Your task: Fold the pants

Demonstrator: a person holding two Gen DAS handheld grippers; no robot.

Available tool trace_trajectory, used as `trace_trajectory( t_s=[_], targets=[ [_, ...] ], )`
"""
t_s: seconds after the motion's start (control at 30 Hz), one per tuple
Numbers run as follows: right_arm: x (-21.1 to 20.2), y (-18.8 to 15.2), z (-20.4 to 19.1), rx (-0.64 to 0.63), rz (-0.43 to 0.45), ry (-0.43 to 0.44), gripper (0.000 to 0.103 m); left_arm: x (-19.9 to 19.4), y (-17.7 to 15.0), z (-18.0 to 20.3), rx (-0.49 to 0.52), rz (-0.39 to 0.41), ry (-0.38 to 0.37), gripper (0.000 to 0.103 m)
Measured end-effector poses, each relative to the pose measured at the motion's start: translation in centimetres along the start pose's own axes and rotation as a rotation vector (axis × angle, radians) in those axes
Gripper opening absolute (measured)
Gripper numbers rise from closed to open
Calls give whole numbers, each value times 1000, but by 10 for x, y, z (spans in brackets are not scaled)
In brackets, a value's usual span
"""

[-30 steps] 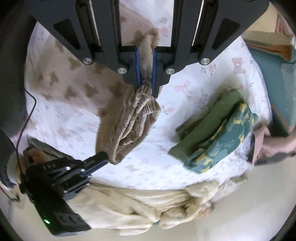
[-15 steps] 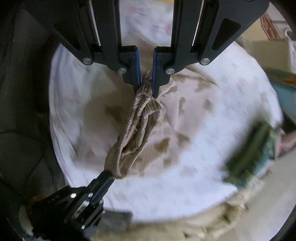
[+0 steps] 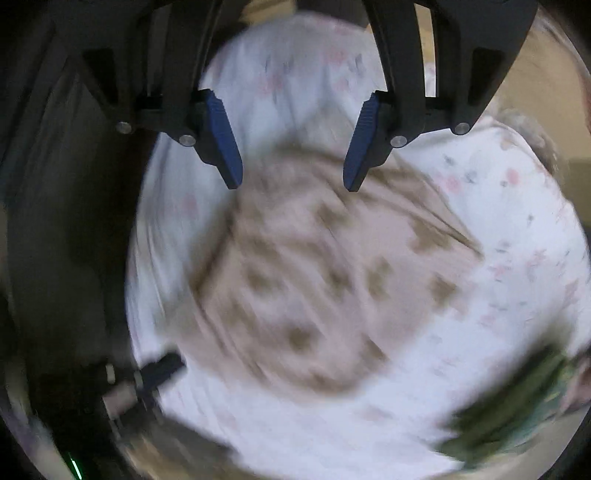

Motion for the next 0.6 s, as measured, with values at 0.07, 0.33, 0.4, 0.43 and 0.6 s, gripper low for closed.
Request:
trace_trajectory(
  t_s=[0.07,0.33,0.4,0.43,0.6],
  targets=[
    [2,14,12,116,83,22,9,11,18,-17,-179,21,51,53],
    [102,-18,19,186,-197,-34,5,99,-10,6,-258,-260,81,54],
    [108,-34,30,201,-261,-64,4,100,-17,6,-257,-265,76,55],
    [103,-35,31,224,-252,-47,4,97,-17,5,-260,-270,74,55],
    [51,-12,45,308,-47,35,9,65,1,-28,-406,-159,34,55]
  ],
)
Point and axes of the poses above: each gripper's, at about its wrist camera, not at the fingertips, and x roughly the way its jaws point, z to its right, y to its top, the point moved 7 cm from there along x, roughly the way its jaws point, and after that the axes turned 10 degrees about y, right-handed, at the moved point
